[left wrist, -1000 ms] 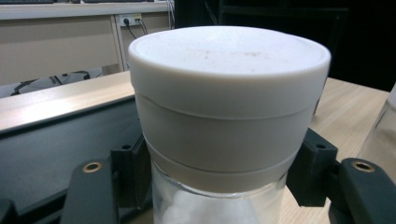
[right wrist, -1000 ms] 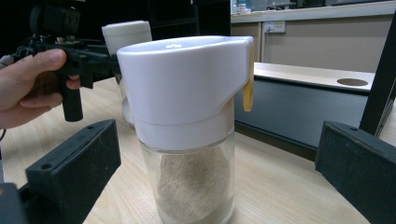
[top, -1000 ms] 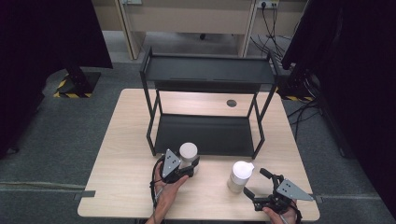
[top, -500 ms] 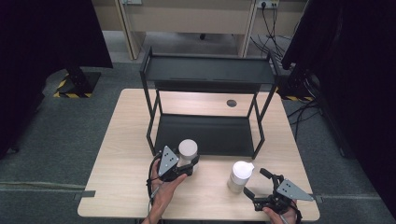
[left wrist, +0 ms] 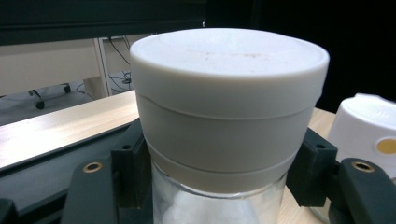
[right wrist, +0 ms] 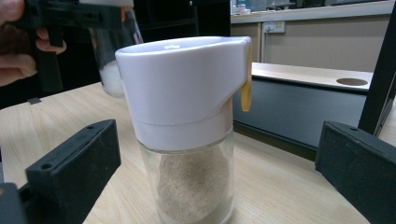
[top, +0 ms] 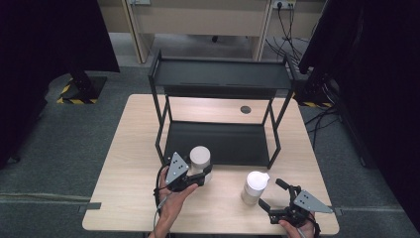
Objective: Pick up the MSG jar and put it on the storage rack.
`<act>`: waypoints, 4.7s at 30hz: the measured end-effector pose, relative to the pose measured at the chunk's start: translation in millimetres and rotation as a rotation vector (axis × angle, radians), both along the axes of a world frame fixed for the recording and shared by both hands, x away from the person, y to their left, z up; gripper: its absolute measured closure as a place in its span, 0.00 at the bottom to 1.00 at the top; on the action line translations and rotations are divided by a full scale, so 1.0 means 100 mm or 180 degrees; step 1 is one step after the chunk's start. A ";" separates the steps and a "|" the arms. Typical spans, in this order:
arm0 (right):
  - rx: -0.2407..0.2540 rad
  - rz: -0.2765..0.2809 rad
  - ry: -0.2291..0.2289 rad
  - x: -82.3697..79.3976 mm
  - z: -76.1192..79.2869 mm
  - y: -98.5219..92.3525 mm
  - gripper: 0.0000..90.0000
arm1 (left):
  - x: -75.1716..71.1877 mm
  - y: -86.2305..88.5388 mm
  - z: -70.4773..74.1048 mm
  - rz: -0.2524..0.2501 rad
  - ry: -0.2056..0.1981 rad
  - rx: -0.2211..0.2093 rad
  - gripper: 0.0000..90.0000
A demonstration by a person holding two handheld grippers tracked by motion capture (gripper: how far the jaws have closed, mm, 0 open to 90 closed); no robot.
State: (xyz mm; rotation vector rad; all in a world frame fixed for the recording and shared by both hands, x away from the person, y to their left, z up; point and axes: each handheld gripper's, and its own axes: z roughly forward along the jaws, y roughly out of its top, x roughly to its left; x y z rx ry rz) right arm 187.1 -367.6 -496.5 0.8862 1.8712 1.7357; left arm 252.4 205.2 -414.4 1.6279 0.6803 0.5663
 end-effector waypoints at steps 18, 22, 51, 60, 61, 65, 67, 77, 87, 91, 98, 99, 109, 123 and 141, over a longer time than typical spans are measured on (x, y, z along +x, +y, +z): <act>0.0002 -0.0001 -0.0001 0.00 0.00 0.00 0.00 | 0.19 0.03 0.60 -0.0225 -0.0023 0.0119 0.39; 0.0000 0.0004 0.0001 0.00 0.00 0.00 0.00 | 0.24 0.01 0.75 -0.0253 -0.0010 0.0117 0.39; 0.0008 0.0015 0.0012 0.01 0.00 0.00 0.00 | 0.56 0.09 2.00 -0.0122 -0.0030 0.0157 0.39; 0.0015 0.0019 0.0010 0.01 -0.01 0.00 0.00 | 0.61 0.06 2.38 -0.0076 -0.0018 0.0159 0.39; 0.0015 0.0021 0.0010 0.01 -0.01 0.00 0.00 | 0.62 0.06 2.42 -0.0069 -0.0017 0.0146 0.39; 0.0016 0.0020 0.0010 0.01 -0.01 -0.01 0.00 | 0.67 0.02 2.56 -0.0062 -0.0014 0.0124 0.39; 0.0023 0.0018 0.0016 0.01 -0.01 -0.01 0.00 | 0.69 -0.02 2.62 -0.0036 -0.0009 0.0135 0.39; 0.0030 0.0032 0.0008 0.01 -0.01 -0.02 0.00 | 0.87 -0.15 2.79 0.0158 0.0022 0.0105 0.39; 0.0043 0.0027 0.0010 0.01 -0.01 -0.03 0.00 | 1.02 -0.22 2.81 0.0487 -0.0001 0.0049 0.39; 0.0037 0.0036 0.0012 0.02 -0.01 -0.03 0.00 | 1.08 -0.25 2.82 0.0610 -0.0010 0.0069 0.39; 0.0034 0.0051 0.0008 0.02 -0.01 -0.03 0.00 | 1.23 -0.34 2.82 0.0818 0.0003 0.0093 0.39; 0.0035 0.0053 0.0008 0.02 -0.01 -0.03 0.00 | 1.25 -0.36 2.83 0.0838 -0.0003 0.0126 0.39; 0.0048 0.0064 0.0008 0.02 -0.01 -0.03 0.00 | 1.36 -0.47 2.79 0.1023 -0.0024 0.0115 0.39; 0.0045 0.0074 0.0011 0.03 -0.01 -0.03 0.00 | 1.43 -0.49 2.66 0.1108 0.0021 0.0106 0.39; 0.0037 0.0080 -0.0003 0.01 0.00 -0.02 0.00 | 1.42 -0.51 2.61 0.1131 -0.0027 0.0073 0.29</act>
